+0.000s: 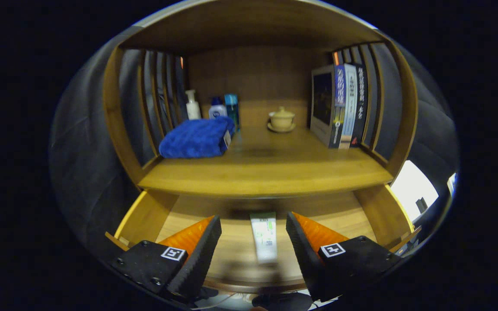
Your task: Pull open the drawer, take out the items inside it, and place them on the countertop above the cabinet.
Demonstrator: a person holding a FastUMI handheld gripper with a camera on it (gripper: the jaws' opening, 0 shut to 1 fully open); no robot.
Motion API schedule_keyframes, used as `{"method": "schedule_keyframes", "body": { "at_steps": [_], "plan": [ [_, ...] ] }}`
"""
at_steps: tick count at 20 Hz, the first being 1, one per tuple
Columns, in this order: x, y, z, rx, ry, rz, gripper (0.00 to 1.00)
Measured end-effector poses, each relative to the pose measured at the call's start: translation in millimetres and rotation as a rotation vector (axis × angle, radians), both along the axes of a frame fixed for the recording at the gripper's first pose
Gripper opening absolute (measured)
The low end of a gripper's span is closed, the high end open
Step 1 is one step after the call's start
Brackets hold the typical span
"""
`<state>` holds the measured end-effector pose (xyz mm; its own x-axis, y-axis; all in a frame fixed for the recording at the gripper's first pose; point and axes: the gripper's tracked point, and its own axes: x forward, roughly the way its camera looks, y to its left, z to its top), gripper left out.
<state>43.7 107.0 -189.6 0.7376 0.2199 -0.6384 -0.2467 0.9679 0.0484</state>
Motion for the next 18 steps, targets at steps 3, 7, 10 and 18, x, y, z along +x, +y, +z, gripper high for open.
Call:
{"method": "schedule_keyframes", "body": {
  "at_steps": [3, 7, 10, 18],
  "plan": [
    [11.3, 2.8, -30.5, -0.039, 0.12, 0.006, 0.98],
    [16.0, -2.1, -69.4, -0.081, 0.261, -0.011, 0.98],
    [17.6, -11.1, -89.1, -0.134, 0.331, -0.017, 0.98],
    [16.8, -11.9, -107.7, -0.166, 0.438, -0.021, 0.84]
  ]
}}
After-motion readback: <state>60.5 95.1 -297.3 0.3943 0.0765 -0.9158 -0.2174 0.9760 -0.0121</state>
